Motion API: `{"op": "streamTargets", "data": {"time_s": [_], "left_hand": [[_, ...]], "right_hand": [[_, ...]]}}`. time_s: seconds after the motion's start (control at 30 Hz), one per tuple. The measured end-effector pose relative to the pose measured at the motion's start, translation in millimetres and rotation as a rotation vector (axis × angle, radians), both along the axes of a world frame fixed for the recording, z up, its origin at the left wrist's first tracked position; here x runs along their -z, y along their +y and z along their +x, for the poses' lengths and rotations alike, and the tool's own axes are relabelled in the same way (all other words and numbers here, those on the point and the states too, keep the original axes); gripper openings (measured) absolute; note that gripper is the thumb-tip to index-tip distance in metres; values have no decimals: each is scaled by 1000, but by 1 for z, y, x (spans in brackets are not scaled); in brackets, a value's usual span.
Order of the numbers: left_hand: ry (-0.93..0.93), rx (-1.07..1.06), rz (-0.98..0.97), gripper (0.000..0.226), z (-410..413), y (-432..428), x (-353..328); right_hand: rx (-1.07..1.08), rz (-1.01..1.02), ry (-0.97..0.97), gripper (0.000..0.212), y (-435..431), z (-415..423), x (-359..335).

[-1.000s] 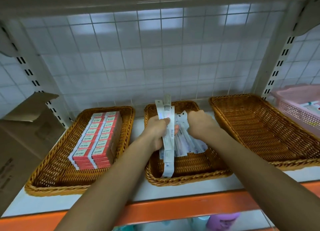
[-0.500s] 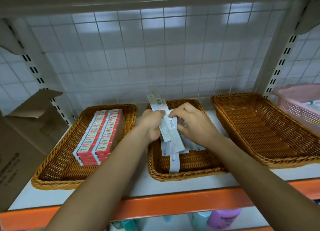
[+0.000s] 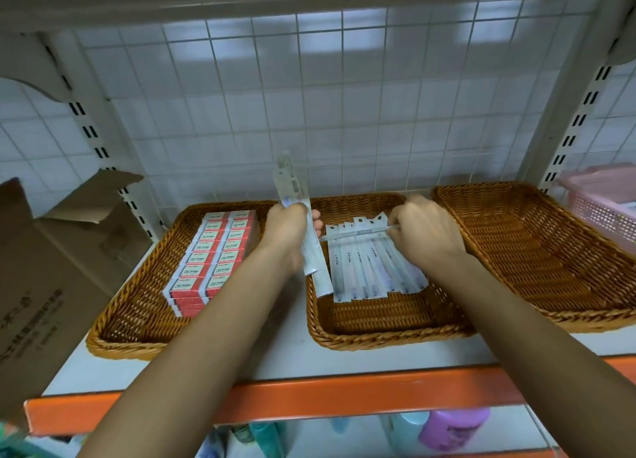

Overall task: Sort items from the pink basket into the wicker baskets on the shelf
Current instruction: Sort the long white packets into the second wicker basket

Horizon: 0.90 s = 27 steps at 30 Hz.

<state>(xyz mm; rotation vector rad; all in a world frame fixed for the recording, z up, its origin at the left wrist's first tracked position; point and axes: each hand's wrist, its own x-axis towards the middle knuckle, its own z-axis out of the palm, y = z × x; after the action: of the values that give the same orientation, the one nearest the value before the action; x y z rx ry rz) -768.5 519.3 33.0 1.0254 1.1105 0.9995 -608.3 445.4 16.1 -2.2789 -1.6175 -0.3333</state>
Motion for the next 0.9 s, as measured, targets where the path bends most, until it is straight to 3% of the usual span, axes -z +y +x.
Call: {"op": "streamTargets", "data": {"time_s": [0.17,0.27,0.37,0.4,0.7,0.9], "left_hand": [[-38,-71,6,34,-2,4,0],[-42,-57,6,33,-3,2,2],[-33,14,-25,32,-1,-5,5],[-26,31,-30,31,0,-6,7],[54,65,-42,25,-1,-5,12],[40,95,-50,21,-3,-7,12]], "right_hand": [[67,-192,111,8,0,-1,-12],[17,-303,330,24,2,-4,-16],[2,-333,569,8,4,-15,-14],[0,-339,606,13,5,-19,-13],[-80,-413,550,19,28,-59,5],[-108,-373,816,19,29,-50,7]]}}
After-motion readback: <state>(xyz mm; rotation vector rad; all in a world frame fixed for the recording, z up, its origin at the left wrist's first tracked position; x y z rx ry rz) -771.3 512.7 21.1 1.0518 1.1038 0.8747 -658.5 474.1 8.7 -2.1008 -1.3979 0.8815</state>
